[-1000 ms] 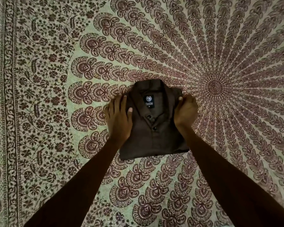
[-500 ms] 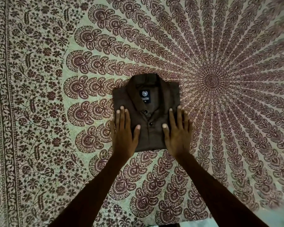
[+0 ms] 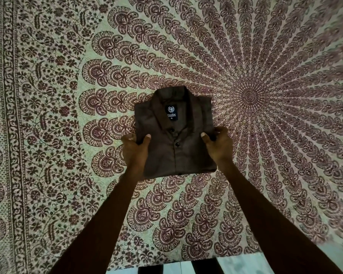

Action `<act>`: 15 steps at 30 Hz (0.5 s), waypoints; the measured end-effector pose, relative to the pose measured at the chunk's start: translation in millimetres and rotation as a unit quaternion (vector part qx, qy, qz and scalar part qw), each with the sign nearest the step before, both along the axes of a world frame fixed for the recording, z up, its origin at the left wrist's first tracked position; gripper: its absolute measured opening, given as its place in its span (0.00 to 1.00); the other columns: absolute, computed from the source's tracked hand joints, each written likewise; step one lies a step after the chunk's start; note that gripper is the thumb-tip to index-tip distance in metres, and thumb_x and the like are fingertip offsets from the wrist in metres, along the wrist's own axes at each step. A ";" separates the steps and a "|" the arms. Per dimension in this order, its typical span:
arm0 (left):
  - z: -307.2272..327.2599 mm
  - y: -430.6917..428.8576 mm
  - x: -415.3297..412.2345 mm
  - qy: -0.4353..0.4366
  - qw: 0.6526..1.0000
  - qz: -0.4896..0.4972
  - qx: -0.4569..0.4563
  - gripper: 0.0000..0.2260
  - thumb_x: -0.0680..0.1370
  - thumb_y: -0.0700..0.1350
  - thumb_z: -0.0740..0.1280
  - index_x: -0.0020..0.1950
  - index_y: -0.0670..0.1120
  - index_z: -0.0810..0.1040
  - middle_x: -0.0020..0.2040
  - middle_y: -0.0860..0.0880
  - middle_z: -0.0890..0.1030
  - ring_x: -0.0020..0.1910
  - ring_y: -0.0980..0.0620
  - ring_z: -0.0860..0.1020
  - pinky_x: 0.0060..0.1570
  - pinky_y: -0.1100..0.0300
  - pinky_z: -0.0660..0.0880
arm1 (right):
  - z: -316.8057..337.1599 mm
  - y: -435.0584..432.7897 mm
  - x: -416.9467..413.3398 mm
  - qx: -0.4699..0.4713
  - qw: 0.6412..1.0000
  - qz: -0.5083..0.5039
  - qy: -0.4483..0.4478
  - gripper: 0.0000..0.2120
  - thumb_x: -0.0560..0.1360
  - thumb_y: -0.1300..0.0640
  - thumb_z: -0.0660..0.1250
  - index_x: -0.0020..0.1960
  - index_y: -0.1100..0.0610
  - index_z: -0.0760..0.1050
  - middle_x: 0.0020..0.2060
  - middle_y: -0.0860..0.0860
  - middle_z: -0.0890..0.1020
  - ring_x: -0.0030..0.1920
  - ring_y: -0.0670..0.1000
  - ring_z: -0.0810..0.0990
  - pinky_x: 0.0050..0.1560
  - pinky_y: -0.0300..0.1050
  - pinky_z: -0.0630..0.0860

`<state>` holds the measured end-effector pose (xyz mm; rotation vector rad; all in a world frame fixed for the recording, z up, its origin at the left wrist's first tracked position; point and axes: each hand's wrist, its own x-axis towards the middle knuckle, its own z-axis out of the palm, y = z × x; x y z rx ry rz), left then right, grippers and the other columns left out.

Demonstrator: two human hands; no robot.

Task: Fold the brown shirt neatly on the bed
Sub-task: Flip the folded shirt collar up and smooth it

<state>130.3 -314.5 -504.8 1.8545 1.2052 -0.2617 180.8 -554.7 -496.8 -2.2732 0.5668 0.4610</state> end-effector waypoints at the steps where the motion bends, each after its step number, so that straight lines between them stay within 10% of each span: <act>1: -0.9 4.8 4.7 0.016 0.999 0.009 -0.038 0.30 0.64 0.64 0.72 0.56 0.43 0.77 0.51 0.44 0.83 0.51 0.43 0.82 0.53 0.47 0.79 | 0.7 -1.7 4.7 0.010 1.000 -0.006 0.024 0.24 0.72 0.50 0.73 0.61 0.62 0.71 0.53 0.60 0.82 0.55 0.59 0.80 0.53 0.49 0.75; 4: 5.2 3.5 13.0 0.015 0.985 0.042 -0.165 0.23 0.68 0.58 0.74 0.55 0.43 0.82 0.51 0.43 0.84 0.50 0.42 0.82 0.54 0.47 0.79 | 1.0 -4.4 15.8 0.053 0.993 0.008 0.103 0.19 0.74 0.50 0.70 0.59 0.62 0.78 0.54 0.60 0.82 0.56 0.60 0.80 0.53 0.47 0.74; 15: 77.9 30.4 -44.4 -0.134 0.990 -0.032 -0.021 0.16 0.79 0.48 0.66 0.63 0.40 0.74 0.54 0.46 0.78 0.49 0.52 0.74 0.38 0.75 0.67 | 64.1 47.7 -44.0 0.151 0.985 0.078 -0.020 0.15 0.80 0.52 0.62 0.65 0.57 0.72 0.54 0.57 0.79 0.51 0.55 0.77 0.54 0.55 0.76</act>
